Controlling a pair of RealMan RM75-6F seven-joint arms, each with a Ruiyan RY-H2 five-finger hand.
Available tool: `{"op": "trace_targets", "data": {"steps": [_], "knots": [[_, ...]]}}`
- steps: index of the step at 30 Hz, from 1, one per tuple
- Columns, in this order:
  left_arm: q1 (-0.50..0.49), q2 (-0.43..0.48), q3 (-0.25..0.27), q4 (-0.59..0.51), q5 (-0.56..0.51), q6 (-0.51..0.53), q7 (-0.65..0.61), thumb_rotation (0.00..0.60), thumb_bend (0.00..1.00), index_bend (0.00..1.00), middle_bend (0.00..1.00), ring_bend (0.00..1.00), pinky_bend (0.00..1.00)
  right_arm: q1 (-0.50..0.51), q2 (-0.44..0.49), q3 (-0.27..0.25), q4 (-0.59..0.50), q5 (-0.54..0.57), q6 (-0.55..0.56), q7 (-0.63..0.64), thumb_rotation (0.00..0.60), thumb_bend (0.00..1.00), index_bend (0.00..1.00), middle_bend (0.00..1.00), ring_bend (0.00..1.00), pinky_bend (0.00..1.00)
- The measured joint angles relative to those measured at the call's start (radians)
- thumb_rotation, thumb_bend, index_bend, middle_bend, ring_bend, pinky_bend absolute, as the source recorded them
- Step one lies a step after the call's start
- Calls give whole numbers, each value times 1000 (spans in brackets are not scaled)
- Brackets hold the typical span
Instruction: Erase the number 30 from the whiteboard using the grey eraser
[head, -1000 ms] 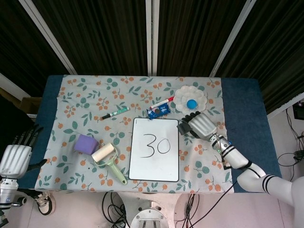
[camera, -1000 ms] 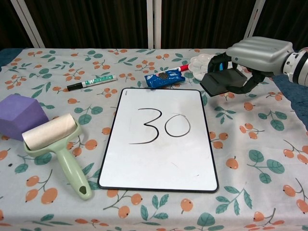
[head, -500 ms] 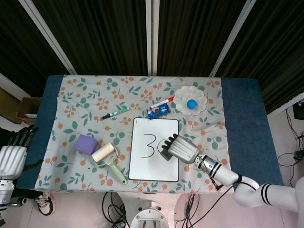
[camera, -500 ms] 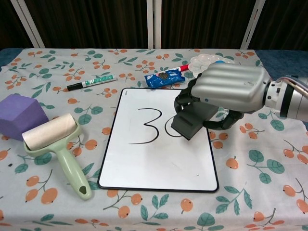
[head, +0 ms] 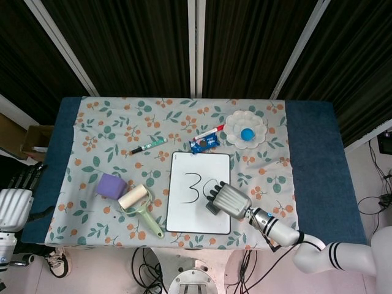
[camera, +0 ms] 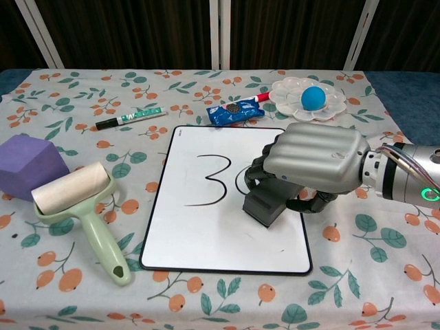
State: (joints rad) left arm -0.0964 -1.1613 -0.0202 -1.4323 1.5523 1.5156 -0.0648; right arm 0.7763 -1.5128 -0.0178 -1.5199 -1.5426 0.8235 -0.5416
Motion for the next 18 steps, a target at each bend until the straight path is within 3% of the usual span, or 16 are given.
{"op": "trace_targets", "data": {"steps": [18], "knots": [[18, 3, -1, 40, -10, 17, -48, 600, 0, 74, 55, 68, 163, 79, -147, 110, 170, 166, -79, -58, 600, 317, 512, 527, 427, 461]]}}
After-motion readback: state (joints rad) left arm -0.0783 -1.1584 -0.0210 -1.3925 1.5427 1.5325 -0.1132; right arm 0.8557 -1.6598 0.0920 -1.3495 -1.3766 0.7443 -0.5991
